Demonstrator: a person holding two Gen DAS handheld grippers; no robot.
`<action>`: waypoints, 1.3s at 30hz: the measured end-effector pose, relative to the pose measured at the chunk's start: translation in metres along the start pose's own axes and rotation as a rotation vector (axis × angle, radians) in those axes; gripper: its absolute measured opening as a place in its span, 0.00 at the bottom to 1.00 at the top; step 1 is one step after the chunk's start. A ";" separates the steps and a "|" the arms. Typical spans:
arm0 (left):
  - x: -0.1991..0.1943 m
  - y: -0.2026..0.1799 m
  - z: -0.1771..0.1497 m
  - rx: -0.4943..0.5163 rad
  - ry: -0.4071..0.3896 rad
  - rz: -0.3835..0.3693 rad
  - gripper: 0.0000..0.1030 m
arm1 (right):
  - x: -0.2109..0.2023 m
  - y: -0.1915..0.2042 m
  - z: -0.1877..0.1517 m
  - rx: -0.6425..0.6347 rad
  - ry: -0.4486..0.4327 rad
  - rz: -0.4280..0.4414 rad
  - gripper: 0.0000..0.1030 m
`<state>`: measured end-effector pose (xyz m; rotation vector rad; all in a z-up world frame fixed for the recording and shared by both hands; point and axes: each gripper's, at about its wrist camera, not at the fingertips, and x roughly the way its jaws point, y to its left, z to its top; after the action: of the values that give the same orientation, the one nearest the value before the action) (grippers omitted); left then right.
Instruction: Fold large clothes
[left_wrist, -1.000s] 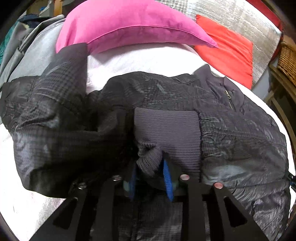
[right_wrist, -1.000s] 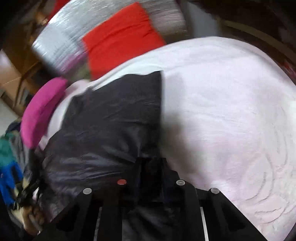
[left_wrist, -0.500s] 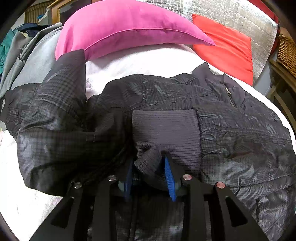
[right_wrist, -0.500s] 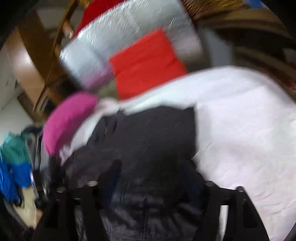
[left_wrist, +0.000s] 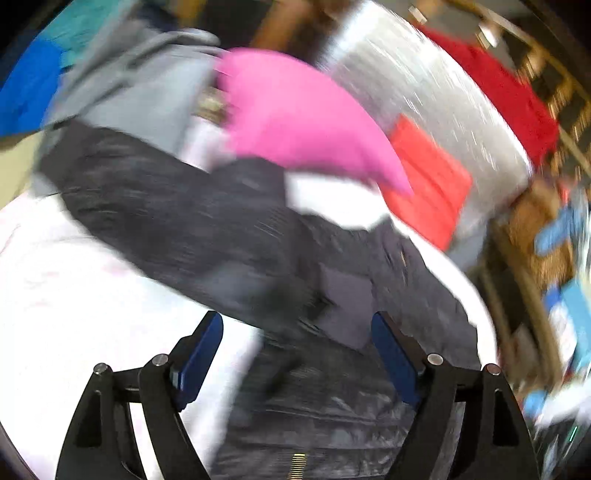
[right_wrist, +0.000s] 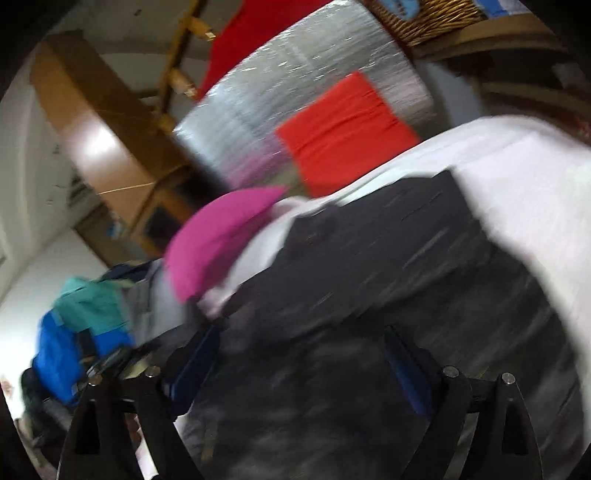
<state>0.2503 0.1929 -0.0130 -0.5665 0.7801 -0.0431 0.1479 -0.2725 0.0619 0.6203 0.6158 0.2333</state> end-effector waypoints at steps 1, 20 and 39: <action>-0.008 0.018 0.005 -0.036 -0.021 0.007 0.81 | 0.004 0.015 -0.014 0.010 0.014 0.031 0.90; 0.049 0.241 0.091 -0.558 -0.136 0.091 0.68 | 0.080 0.057 -0.119 -0.187 0.236 0.141 0.90; -0.068 0.021 0.135 0.109 -0.404 0.239 0.03 | 0.070 0.062 -0.116 -0.187 0.199 0.168 0.90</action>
<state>0.2890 0.2908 0.0980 -0.3583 0.4430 0.2412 0.1327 -0.1417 -0.0075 0.4713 0.7244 0.5089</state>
